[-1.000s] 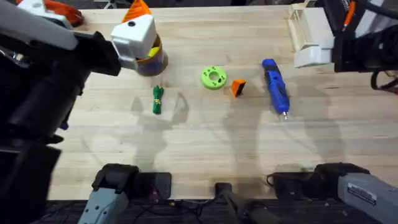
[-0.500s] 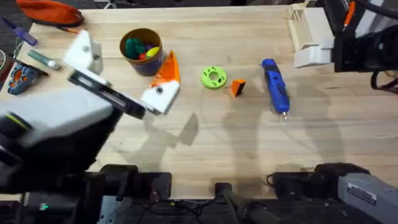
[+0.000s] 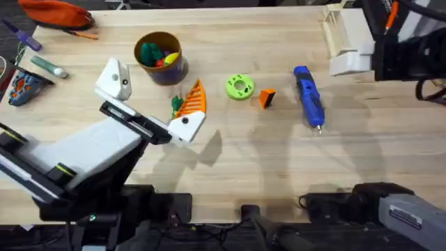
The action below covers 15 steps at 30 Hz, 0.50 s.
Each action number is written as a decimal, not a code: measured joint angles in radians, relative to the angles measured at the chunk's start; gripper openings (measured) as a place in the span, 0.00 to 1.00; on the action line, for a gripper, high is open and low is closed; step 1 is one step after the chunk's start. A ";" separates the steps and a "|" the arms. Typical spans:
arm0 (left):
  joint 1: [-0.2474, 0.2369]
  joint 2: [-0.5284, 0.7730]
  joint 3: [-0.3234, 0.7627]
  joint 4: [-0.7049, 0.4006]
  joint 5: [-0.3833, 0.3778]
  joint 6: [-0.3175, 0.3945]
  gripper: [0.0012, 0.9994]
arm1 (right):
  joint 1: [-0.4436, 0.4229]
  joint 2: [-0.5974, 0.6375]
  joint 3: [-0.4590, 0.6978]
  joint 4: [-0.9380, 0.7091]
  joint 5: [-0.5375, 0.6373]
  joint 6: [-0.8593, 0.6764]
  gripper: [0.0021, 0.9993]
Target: Pick up the gripper from the table and insert it into the empty holder that is missing its gripper. Then pick up a screw, insert it into the mounting hole, and use the screwdriver to tighten it. Finally, clean up the table by picking up the vegetable and placing it into the bucket.
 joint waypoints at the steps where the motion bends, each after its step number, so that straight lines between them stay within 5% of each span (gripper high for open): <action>1: 0.007 0.000 -0.010 0.016 0.007 -0.003 0.99 | 0.000 0.000 0.000 0.000 0.000 0.000 0.99; 15: 0.032 0.000 -0.034 -0.037 0.137 -0.061 0.99 | 0.000 0.000 0.000 0.000 0.000 0.000 0.99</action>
